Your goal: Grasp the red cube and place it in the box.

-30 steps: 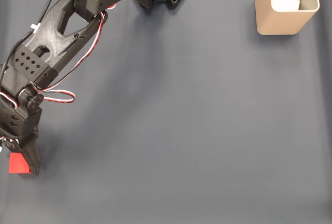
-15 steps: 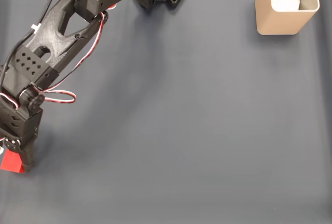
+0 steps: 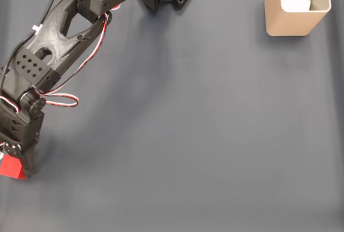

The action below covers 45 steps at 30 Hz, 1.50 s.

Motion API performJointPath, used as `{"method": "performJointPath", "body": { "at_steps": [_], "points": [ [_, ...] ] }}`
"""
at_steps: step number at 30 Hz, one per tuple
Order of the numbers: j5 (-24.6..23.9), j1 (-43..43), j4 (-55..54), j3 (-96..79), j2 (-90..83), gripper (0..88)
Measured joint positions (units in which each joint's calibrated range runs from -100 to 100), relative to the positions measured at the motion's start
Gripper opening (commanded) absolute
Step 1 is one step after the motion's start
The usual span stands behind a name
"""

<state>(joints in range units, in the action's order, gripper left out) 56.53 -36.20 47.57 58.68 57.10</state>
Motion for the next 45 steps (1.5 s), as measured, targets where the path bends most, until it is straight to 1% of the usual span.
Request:
{"method": "performJointPath", "body": {
  "at_steps": [4, 11, 20, 22, 27, 31, 39, 45],
  "points": [
    [0.0, 0.0, 0.0, -1.2, -0.1, 19.0],
    [-1.0, 0.2, 0.0, -5.7, -2.1, 13.5],
    [-1.5, 0.0, 0.0, -5.8, -2.1, 12.2],
    [-1.7, 0.1, 0.0, -5.8, -2.1, 14.4],
    [-2.6, 0.1, 0.0, -6.6, -2.5, 25.6],
    [-3.1, 0.3, 0.0, -6.6, -3.0, 32.3],
    [-3.7, 0.3, -0.4, -6.6, -3.0, 37.3],
    [-3.7, 0.4, -1.6, -6.7, -3.0, 37.7]
  ]
}}
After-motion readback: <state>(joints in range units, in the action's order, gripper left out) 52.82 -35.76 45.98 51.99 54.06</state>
